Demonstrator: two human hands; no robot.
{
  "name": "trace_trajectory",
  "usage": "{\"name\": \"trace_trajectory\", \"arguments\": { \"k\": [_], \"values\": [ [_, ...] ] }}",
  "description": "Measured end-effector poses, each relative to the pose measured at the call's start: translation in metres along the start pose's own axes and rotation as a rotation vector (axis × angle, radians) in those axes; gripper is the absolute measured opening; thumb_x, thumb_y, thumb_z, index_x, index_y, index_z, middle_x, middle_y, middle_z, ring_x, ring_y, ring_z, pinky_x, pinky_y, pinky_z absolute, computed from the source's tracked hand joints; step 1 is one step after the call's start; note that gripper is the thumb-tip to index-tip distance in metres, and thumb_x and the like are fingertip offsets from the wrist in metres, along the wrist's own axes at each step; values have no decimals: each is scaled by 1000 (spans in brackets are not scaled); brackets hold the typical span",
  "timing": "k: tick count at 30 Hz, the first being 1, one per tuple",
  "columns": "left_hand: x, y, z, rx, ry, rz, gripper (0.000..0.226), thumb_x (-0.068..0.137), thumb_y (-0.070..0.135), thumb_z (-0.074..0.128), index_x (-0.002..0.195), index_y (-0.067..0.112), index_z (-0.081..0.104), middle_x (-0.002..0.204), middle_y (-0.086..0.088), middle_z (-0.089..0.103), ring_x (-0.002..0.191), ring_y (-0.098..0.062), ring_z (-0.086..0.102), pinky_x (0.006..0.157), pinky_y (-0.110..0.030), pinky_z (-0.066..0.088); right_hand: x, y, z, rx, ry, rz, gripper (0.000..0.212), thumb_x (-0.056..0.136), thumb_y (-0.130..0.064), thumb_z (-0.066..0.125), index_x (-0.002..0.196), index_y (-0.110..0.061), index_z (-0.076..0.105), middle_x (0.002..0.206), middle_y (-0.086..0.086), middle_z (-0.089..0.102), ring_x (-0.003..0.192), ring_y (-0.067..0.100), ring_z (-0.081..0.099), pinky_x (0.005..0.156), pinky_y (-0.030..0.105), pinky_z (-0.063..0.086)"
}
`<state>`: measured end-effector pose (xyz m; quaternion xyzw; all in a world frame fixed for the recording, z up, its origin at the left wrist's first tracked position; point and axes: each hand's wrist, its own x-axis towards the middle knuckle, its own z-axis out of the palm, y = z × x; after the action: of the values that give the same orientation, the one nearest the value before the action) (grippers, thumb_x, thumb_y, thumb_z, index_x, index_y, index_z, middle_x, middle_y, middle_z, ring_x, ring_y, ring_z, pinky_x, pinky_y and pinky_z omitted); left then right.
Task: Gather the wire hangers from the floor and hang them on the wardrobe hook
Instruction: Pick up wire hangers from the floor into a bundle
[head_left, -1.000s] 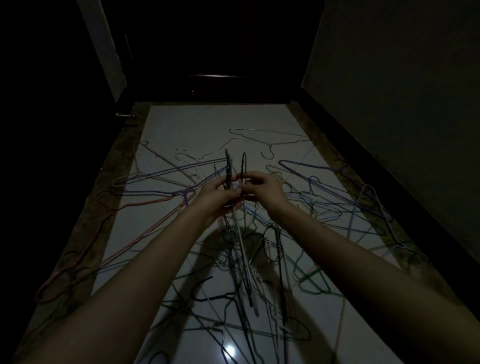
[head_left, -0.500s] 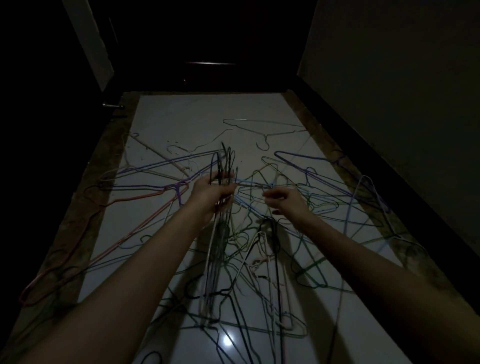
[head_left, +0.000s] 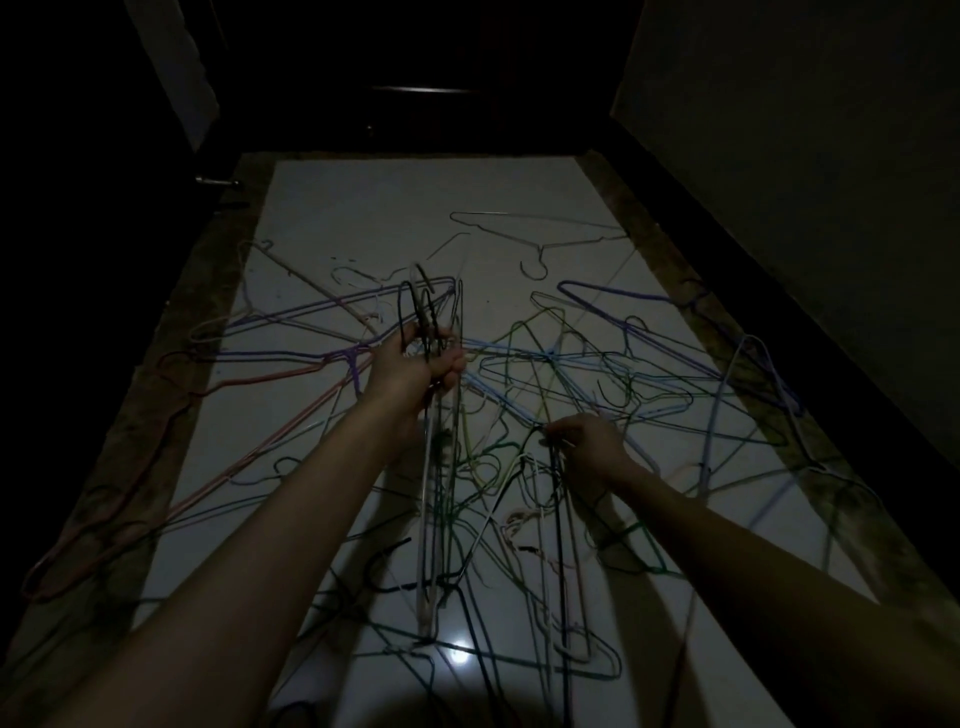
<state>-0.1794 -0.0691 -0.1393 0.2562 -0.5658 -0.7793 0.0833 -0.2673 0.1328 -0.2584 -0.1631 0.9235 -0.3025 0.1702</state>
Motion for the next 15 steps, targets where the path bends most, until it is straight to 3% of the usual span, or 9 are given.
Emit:
{"name": "trace_trajectory", "arguments": {
  "k": [2, 5, 8, 11, 12, 15],
  "values": [
    [1, -2, -3, 27, 14, 15, 20, 89, -8, 53, 96, 11, 56, 81, -9, 61, 68, -13, 58, 50, -12, 48, 5, 9, 5, -135, 11, -48, 34, 74, 15, 53, 89, -7, 73, 100, 18, 69, 101, 34, 62, 90, 40, 51],
    [2, -1, -8, 93, 37, 33, 22, 90, -5, 53, 106, 10, 59, 80, -7, 62, 70, -12, 58, 52, -12, 48, 11, 18, 10, -189, 78, -84, 28, 71, 8, 56, 72, -18, 69, 83, 10, 69, 87, 29, 64, 76, 36, 55],
    [3, 2, -14, 99, 65, 43, 21, 91, -5, 53, 106, 8, 57, 79, -6, 61, 69, -12, 57, 52, -13, 47, 0, -10, -5, -66, 126, -95, 25, 75, 14, 54, 73, -8, 67, 77, 7, 67, 67, 12, 61, 66, 21, 51],
    [1, 6, -16, 78, 92, 44, 19, 90, -7, 52, 103, 6, 55, 79, -9, 59, 67, -13, 56, 50, -13, 46, 2, -27, -19, -8, 175, -108, 25, 81, 13, 52, 80, -6, 69, 81, 7, 66, 67, 11, 59, 56, 4, 41],
    [0, 8, -17, 70, 93, 42, 18, 90, -8, 52, 100, 7, 55, 79, -10, 59, 66, -14, 56, 50, -14, 46, 4, -31, -24, 0, 224, -119, 24, 84, 10, 52, 84, -5, 70, 85, 8, 67, 73, 14, 61, 61, 7, 43],
    [-1, 12, -17, 70, 88, 34, 22, 89, -11, 51, 86, 11, 56, 80, -11, 58, 65, -15, 56, 51, -16, 47, 8, -47, -44, 60, 420, -115, 21, 87, 2, 54, 91, -8, 71, 95, 6, 71, 89, 18, 65, 80, 32, 53]
  ]
}}
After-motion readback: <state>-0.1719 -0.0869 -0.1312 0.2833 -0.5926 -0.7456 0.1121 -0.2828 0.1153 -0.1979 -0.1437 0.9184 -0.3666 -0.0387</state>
